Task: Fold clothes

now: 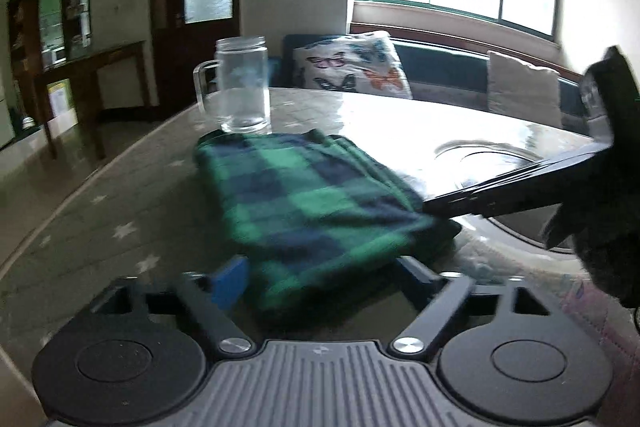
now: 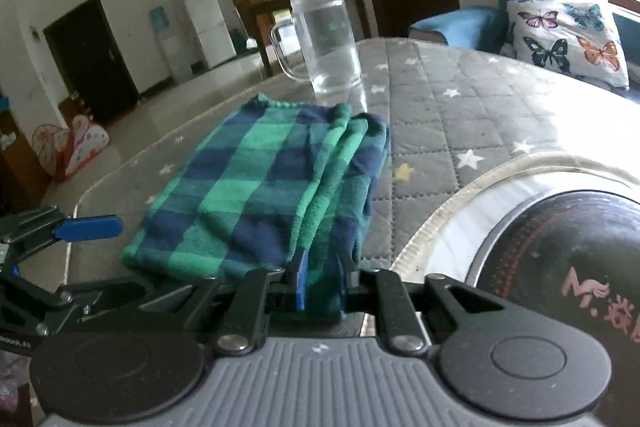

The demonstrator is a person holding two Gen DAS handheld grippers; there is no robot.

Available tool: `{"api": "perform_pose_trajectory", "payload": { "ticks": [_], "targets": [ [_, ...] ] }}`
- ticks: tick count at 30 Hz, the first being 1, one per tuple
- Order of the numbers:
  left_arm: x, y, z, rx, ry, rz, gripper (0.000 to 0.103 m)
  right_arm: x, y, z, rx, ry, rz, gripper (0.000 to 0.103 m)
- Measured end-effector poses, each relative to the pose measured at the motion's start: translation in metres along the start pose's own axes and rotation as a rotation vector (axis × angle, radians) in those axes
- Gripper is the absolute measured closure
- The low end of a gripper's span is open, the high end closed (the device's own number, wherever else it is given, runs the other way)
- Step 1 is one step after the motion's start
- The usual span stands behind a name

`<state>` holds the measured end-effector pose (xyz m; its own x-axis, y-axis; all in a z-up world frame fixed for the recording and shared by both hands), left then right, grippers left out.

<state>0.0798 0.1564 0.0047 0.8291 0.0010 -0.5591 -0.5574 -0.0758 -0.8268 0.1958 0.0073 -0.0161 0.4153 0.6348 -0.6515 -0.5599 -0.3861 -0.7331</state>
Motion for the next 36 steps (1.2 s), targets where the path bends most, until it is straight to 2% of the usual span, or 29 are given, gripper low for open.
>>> {"api": "perform_pose_trajectory", "payload": {
  "ticks": [1,4,5,7,10,12,16,20,23,36],
  "targets": [
    [-0.003,0.001,0.0,-0.003,-0.003,-0.004,0.001,-0.004,0.001,0.002,-0.003,0.002,-0.008,0.084],
    [-0.009,0.006,0.001,-0.015,-0.015,-0.005,0.0,-0.016,0.007,0.007,-0.019,0.024,-0.03,0.068],
    [-0.009,0.007,0.001,-0.021,-0.02,0.0,0.0,-0.019,0.009,0.008,-0.024,0.035,-0.036,0.057],
    [-0.01,0.01,0.0,-0.034,-0.028,0.01,0.0,-0.025,0.013,0.011,-0.028,0.039,-0.046,0.046],
    [-0.011,0.012,-0.003,-0.037,-0.044,0.02,0.0,-0.032,0.021,0.016,-0.04,0.049,-0.058,0.038],
    [-0.012,0.014,-0.005,-0.04,-0.058,0.03,0.0,-0.037,0.026,0.02,-0.053,0.064,-0.067,0.026],
    [-0.016,0.015,-0.007,-0.047,-0.089,0.034,0.0,-0.047,0.035,0.026,-0.075,0.088,-0.087,0.018],
    [-0.02,0.017,-0.009,-0.06,-0.126,0.041,0.0,-0.057,0.043,0.031,-0.085,0.105,-0.105,0.005],
    [-0.023,0.019,-0.011,-0.068,-0.144,0.052,0.0,-0.064,0.049,0.034,-0.088,0.12,-0.117,0.0],
    [-0.042,0.024,-0.019,-0.096,-0.184,0.034,0.0,-0.084,0.066,0.042,-0.073,0.179,-0.126,0.0]
  ]
}}
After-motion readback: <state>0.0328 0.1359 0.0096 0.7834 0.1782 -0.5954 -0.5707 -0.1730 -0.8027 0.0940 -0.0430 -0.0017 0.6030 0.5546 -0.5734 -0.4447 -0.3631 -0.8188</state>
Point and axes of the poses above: each gripper's, at about its wrist camera, not at the fingertips, and x roughly the way its jaws point, z to its left, y to its underside, the point moved 5 cm from there along x, roughly the way its jaws point, and after that the axes turned 4 degrees about y, right-handed, at the moved point
